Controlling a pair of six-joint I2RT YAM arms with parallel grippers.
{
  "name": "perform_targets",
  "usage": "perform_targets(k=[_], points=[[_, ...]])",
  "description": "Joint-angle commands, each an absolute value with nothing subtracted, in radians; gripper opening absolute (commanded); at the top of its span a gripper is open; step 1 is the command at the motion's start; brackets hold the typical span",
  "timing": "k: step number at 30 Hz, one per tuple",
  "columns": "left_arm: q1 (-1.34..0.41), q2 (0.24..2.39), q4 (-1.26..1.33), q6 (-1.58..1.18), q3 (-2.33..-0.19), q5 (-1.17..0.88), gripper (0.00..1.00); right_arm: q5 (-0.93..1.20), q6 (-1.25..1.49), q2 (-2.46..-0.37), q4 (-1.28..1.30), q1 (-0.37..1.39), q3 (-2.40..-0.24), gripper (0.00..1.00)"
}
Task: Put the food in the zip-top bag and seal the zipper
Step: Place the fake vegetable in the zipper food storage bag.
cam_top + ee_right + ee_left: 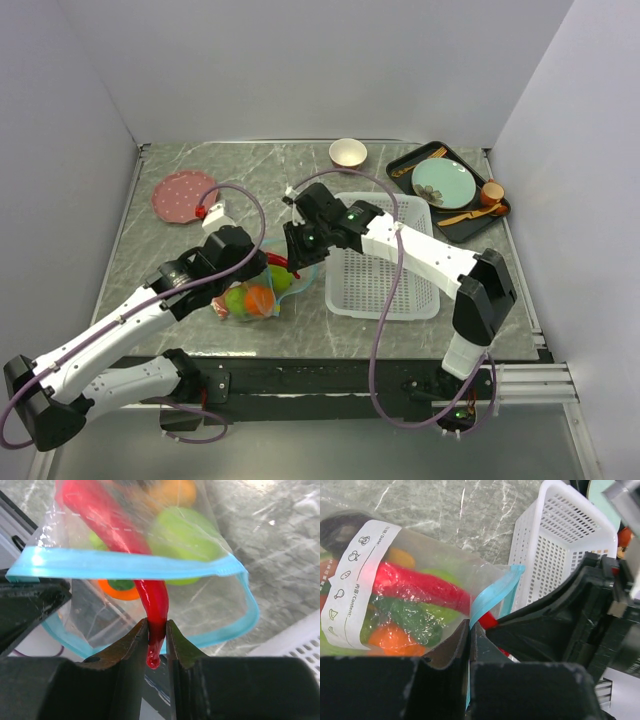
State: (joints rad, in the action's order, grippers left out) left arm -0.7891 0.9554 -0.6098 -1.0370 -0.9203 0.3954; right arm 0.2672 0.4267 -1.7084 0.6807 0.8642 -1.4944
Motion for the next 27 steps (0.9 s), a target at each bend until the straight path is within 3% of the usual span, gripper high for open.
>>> perform_targets(k=[1,19,22,23,27], points=[[-0.788,0.914,-0.591,-1.043,-0.939,0.426,0.07,0.308,0.471,-1.735,0.600,0.882,-1.546,0.28],[-0.788,0.904,-0.598,-1.054,-0.933,0.439,0.07,0.278,0.566,-1.776,0.453,0.923,-1.534,0.32],[-0.788,0.899,-0.601,-1.060,-0.928,0.443,0.08,0.265,0.563,-1.782,0.459,0.925,-1.535,0.40],[-0.788,0.896,-0.603,-1.060,-0.927,0.445,0.08,0.253,0.561,-1.778,0.463,0.925,-1.534,0.48],[-0.788,0.893,-0.612,-1.058,-0.934,0.456,0.08,0.149,0.558,-1.715,0.486,0.925,-1.510,0.55]])
